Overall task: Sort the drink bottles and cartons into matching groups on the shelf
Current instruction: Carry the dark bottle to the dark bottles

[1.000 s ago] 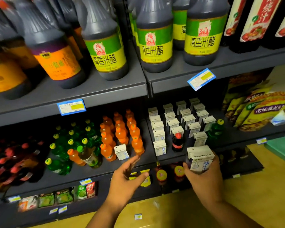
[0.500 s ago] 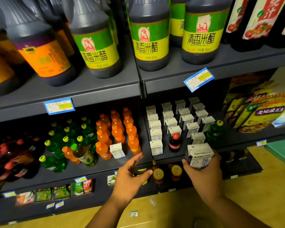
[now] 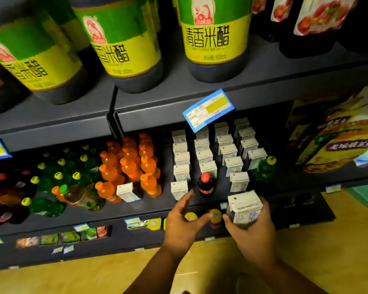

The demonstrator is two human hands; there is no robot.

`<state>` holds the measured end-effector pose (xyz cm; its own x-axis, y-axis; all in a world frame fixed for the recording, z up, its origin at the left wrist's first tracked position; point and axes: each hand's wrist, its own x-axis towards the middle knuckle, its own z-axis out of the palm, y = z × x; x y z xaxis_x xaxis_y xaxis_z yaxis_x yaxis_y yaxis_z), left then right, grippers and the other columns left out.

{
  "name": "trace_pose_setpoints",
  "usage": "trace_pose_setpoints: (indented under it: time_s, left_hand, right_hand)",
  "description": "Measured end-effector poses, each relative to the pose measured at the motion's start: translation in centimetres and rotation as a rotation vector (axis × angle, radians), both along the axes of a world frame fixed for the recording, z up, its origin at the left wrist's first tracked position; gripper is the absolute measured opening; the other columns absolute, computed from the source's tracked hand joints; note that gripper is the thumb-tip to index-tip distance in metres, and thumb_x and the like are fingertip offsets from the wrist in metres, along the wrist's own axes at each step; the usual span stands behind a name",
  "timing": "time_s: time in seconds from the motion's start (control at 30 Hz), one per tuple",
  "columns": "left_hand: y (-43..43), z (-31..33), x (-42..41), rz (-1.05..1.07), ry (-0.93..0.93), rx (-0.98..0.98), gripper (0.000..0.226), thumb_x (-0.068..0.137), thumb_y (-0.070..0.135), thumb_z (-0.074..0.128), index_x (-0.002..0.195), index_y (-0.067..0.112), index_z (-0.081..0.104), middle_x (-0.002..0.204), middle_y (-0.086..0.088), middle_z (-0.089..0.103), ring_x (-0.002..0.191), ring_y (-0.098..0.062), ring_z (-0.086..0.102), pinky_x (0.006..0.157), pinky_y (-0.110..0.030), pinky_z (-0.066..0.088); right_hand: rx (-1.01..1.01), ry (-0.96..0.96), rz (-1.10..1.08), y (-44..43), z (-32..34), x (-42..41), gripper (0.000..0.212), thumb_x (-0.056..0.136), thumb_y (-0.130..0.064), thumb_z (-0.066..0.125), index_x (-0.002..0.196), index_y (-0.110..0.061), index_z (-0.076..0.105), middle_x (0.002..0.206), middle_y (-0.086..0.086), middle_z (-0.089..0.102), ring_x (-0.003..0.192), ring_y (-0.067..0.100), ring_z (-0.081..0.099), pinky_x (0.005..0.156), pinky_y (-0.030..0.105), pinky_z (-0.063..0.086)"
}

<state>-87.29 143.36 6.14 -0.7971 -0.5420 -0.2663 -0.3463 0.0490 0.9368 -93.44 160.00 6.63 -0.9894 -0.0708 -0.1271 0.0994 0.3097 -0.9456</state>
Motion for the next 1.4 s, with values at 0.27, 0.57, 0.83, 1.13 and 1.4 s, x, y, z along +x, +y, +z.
trace_pose_setpoints:
  time_s: [0.27,0.57,0.83,1.13,1.4]
  left_hand:
    - [0.7,-4.6,-5.4,0.074,-0.003,-0.062,0.096,0.066,0.023,0.093,0.148,0.021,0.044,0.146,0.005,0.052,0.136,-0.005,0.046,0.112,-0.022,0.041]
    - [0.8,-9.4,-10.2,0.148,-0.048,0.045,0.092,0.070,0.004,0.088,0.148,0.016,0.042,0.140,0.009,0.053,0.124,0.004,0.046,0.085,0.009,0.036]
    - [-0.1,-12.2,-12.3,0.130,-0.079,0.030,0.082,0.071,0.005,0.087,0.140,0.025,0.046,0.137,0.005,0.057,0.123,-0.009,0.054,0.107,-0.021,0.042]
    - [-0.2,-13.4,-12.9,0.135,-0.099,0.008,0.071,0.072,0.006,0.087,0.131,0.025,0.052,0.125,0.008,0.062,0.115,-0.009,0.055,0.106,-0.027,0.042]
    - [0.6,-12.3,-12.2,0.145,-0.041,-0.028,0.057,0.076,0.006,0.083,0.119,0.030,0.054,0.115,0.011,0.063,0.106,-0.005,0.056,0.085,-0.002,0.039]
  right_hand:
    - [-0.106,-0.056,0.046,-0.3,-2.7,-1.1,0.078,0.061,0.004,0.089,0.117,-0.023,0.042,0.104,-0.023,0.053,0.091,-0.022,0.057,0.066,-0.005,0.041]
    - [-0.123,-0.067,0.054,-0.4,-7.2,-3.2,0.069,0.061,0.007,0.088,0.115,-0.012,0.051,0.102,-0.014,0.064,0.093,-0.010,0.066,0.066,0.005,0.050]
    - [-0.091,-0.057,0.025,-0.3,-10.1,-3.6,0.079,0.057,0.002,0.090,0.119,-0.023,0.049,0.100,-0.019,0.065,0.091,-0.014,0.064,0.063,0.007,0.051]
    - [0.045,-0.078,0.010,1.5,-10.9,-2.4,0.086,0.060,-0.022,0.094,0.133,-0.023,0.048,0.111,-0.012,0.064,0.098,0.009,0.066,0.083,0.027,0.052]
    - [-0.067,-0.075,-0.149,1.7,-9.0,-3.6,0.058,0.074,0.018,0.073,0.122,-0.004,0.048,0.099,-0.007,0.059,0.079,-0.001,0.066,0.077,0.010,0.055]
